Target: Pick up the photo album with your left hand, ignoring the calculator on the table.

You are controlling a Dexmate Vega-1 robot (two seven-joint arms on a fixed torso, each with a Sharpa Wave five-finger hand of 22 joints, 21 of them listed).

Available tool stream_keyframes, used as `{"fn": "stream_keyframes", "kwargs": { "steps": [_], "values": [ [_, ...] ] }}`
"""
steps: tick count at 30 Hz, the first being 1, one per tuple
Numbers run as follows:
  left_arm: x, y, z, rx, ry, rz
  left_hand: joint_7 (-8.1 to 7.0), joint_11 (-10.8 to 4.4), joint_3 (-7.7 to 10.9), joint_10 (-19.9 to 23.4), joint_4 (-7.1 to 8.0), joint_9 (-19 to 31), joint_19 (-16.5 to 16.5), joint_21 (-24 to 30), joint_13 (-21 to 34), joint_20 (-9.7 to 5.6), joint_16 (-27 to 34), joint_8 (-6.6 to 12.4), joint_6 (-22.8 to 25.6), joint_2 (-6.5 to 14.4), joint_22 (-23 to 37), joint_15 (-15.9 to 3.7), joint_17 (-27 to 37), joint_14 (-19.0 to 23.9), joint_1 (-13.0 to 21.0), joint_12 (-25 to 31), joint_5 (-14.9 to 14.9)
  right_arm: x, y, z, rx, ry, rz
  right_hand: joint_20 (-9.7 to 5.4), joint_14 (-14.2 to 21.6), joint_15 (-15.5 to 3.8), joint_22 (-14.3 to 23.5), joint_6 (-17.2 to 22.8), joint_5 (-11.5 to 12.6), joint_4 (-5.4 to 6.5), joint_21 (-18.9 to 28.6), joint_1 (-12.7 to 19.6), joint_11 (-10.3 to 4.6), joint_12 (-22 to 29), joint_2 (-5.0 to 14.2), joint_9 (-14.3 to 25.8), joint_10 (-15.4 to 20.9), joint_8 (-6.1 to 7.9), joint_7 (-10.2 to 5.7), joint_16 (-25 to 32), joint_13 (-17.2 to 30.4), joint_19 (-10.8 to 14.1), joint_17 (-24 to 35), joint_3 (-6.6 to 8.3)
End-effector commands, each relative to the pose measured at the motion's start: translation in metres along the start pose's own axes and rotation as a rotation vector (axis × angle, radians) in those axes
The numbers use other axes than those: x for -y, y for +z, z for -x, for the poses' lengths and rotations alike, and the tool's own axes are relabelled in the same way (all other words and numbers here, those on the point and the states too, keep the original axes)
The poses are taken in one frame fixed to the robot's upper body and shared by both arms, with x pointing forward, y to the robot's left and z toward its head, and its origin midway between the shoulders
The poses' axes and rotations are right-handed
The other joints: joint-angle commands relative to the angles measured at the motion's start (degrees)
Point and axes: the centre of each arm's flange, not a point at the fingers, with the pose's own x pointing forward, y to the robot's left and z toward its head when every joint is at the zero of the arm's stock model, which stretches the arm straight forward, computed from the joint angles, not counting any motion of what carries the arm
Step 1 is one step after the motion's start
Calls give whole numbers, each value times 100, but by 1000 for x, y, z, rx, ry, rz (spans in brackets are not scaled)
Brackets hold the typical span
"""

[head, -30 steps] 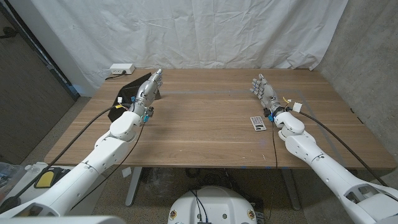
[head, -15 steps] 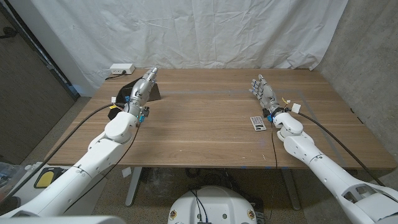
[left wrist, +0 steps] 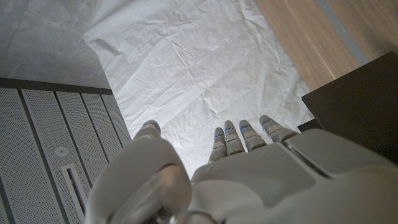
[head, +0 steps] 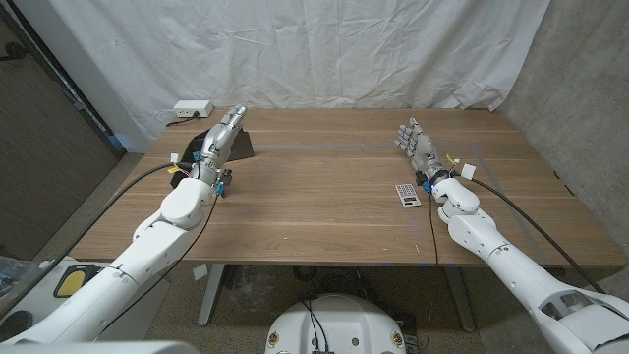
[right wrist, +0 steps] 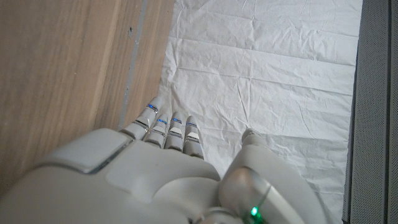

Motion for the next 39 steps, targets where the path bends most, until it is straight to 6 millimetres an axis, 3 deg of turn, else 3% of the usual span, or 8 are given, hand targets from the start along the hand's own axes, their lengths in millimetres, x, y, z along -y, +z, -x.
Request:
{"fn": "stream_keyframes", "kwargs": {
  "steps": [1,25,30,37,39],
  "values": [
    [-9,8,11,28,23,-29,0,-1,14,70,-28,21,53,42,29,-607,33,34,82,5,16,-150,12,50,80,38,-12,1,2,1,4,2,-2,-168,39,25,27,34,-28,-31,-14,18,12,29,26,15,49,22,9,11,12,54,14,-4],
    [-23,21,25,17,117,-172,-26,-19,8,91,-105,22,-77,-35,31,-657,-50,19,172,0,17,-174,11,-105,187,-1,-17,-1,-1,0,-3,13,-14,-161,51,24,29,50,-47,-48,-68,22,11,25,38,16,66,21,21,8,13,77,16,-8],
    [-27,25,28,20,138,-183,-26,-14,6,95,-119,22,-86,-43,31,-742,-55,2,156,-2,17,-197,11,-116,207,-9,-17,0,-2,-1,-3,14,-26,-157,73,36,29,52,-51,-52,-78,23,12,29,42,17,83,20,20,15,13,88,16,-9],
    [-30,30,28,9,163,-255,-41,-21,5,99,-137,22,-78,-43,31,-761,-50,-10,152,-3,15,-237,9,-100,233,-17,-14,0,-2,-3,-5,17,-32,-154,78,33,30,63,-54,-55,-87,25,6,30,46,17,93,23,29,15,13,99,17,-9],
    [-29,32,30,38,208,-347,-42,-20,5,99,-141,23,-72,-42,30,-767,-51,-11,153,-3,15,-236,9,-101,239,-19,-14,0,-3,-3,-6,18,-33,-152,81,35,30,65,-55,-57,-90,26,6,30,48,17,95,24,28,15,13,102,17,-8]
  ]
}}
